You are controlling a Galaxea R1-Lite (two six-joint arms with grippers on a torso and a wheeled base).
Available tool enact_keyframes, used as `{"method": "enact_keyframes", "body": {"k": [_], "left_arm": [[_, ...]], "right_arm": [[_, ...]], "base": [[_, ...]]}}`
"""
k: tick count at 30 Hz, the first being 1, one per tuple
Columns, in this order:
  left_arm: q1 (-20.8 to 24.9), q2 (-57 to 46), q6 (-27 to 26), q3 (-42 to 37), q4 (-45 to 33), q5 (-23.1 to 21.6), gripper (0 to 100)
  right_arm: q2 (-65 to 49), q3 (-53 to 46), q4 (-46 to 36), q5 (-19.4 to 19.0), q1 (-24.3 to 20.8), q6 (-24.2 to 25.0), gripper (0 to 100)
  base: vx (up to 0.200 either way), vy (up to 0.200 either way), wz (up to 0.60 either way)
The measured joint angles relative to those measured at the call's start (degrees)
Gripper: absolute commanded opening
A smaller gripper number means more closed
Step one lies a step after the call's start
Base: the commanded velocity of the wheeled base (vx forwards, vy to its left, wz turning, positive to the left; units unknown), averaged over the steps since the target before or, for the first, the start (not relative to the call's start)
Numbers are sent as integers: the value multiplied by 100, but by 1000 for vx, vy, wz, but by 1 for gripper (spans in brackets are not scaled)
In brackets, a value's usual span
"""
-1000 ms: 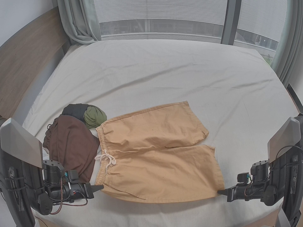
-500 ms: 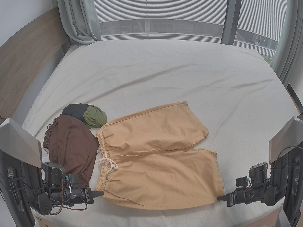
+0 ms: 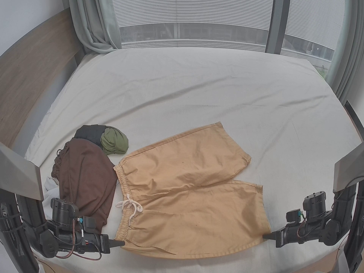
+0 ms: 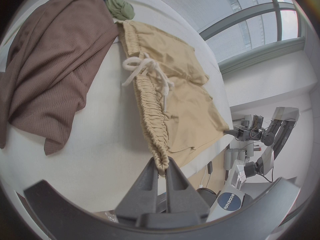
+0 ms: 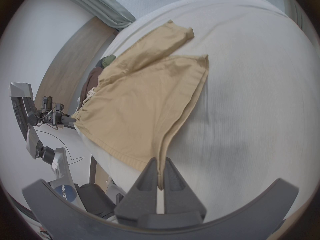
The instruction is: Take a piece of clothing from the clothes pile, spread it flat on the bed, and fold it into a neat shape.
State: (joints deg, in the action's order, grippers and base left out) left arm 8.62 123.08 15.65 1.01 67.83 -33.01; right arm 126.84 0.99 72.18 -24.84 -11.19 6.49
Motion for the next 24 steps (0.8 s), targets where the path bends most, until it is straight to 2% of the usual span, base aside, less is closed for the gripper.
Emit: {"method": "enact_keyframes", "body": {"k": [8,12,18,24], "left_arm": [[2,-277,63,-2,358,-35,0],[4,-301,462,-2,983,-24,0],[26,-243,1154,2,1974,74,0],[52,-89,1434,26,2110,272,0]], "right_arm": [[-79,0,930,-52,39,224,0],[-93,2,1517,-48,23,534,0],[-226,96,1614,-37,0,930,0],[-614,568,1606,-26,-2,1398,0]], "base": [[0,0,0],[0,0,0],[0,0,0],[0,0,0]]}}
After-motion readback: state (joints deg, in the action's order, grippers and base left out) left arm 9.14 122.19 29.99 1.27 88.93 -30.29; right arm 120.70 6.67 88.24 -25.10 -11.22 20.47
